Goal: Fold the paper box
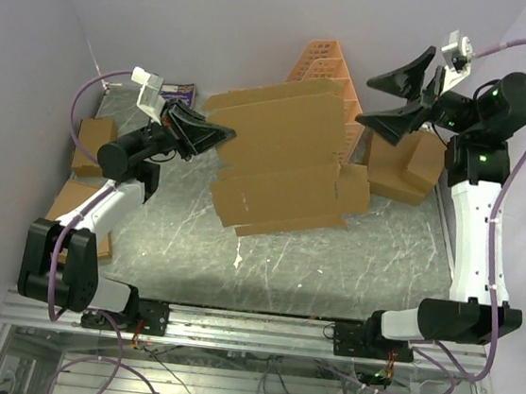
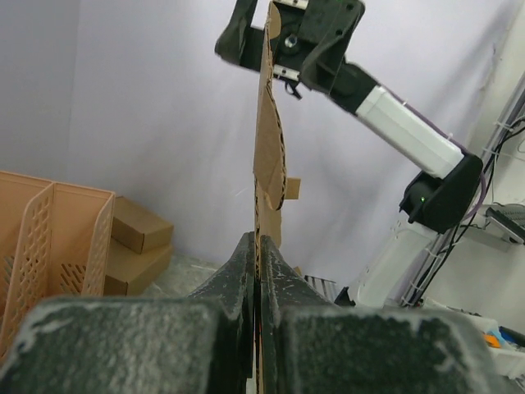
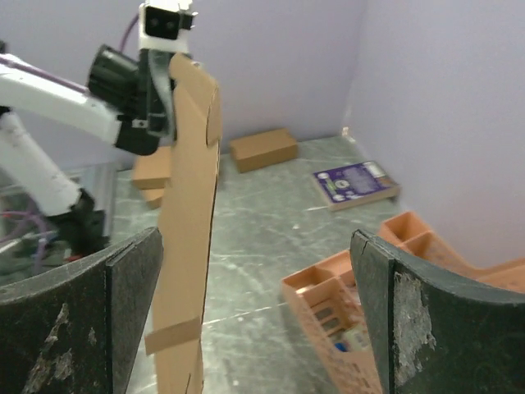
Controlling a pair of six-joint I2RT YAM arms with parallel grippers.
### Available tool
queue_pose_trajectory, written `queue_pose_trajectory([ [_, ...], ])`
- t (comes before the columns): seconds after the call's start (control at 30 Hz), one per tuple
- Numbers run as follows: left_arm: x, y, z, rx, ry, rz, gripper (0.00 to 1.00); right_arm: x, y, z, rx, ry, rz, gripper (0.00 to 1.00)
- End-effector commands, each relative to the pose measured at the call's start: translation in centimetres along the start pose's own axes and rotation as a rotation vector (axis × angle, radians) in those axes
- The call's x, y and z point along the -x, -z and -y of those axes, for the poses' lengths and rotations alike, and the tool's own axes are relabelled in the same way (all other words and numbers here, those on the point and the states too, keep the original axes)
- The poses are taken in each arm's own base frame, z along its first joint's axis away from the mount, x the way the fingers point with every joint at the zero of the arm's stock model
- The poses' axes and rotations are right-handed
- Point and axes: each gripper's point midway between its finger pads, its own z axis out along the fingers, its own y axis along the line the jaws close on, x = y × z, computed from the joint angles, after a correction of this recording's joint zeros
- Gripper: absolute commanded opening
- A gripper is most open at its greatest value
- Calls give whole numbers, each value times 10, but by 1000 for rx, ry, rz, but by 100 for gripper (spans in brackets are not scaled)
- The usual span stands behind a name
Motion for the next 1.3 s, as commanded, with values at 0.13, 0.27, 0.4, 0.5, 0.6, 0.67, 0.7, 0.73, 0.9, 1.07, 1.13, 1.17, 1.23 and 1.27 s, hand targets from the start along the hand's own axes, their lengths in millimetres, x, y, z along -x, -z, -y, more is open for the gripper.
queue_pose_trajectory([
  [0.13,8,-8,39,-150,-217,3,7,-10,-10,-6,-71,59,-45,96],
  [0.27,4,-15,40,-156,-211,0,7,-27,-21,-11,-50,22,-66,94],
  [0.4,0,-22,40,-165,-204,-7,7,-46,-33,-15,-38,-5,-95,90],
  [0.5,-3,-27,40,-173,-204,-14,7,-53,-37,-20,-9,-18,-105,78],
  [0.6,-4,-28,38,-168,-206,-18,7,-51,-37,-31,29,-8,-96,54],
  [0.67,-5,-29,36,-162,-207,-26,7,-50,-36,-37,39,3,-92,38],
  [0.7,-5,-29,36,-159,-205,-28,7,-49,-35,-38,40,5,-92,33],
  [0.73,-5,-29,35,-160,-208,-27,7,-48,-35,-40,44,11,-92,28],
  [0.9,-5,-30,35,-167,-204,-30,7,-45,-32,-50,78,24,-83,0],
  [1.07,-4,-28,30,-127,-201,-28,15,-33,-27,-61,105,29,-48,0],
  [1.13,-5,-21,27,-96,-197,-16,33,-21,-20,-62,107,9,-31,0],
  [1.17,-4,-14,24,-73,-195,0,41,-14,-15,-61,100,-3,-22,0],
  [1.23,3,5,16,-17,-187,47,54,-1,-7,-62,95,-15,-9,0],
  [1.27,9,17,17,-11,-206,87,59,6,-4,-66,103,-20,-5,0],
])
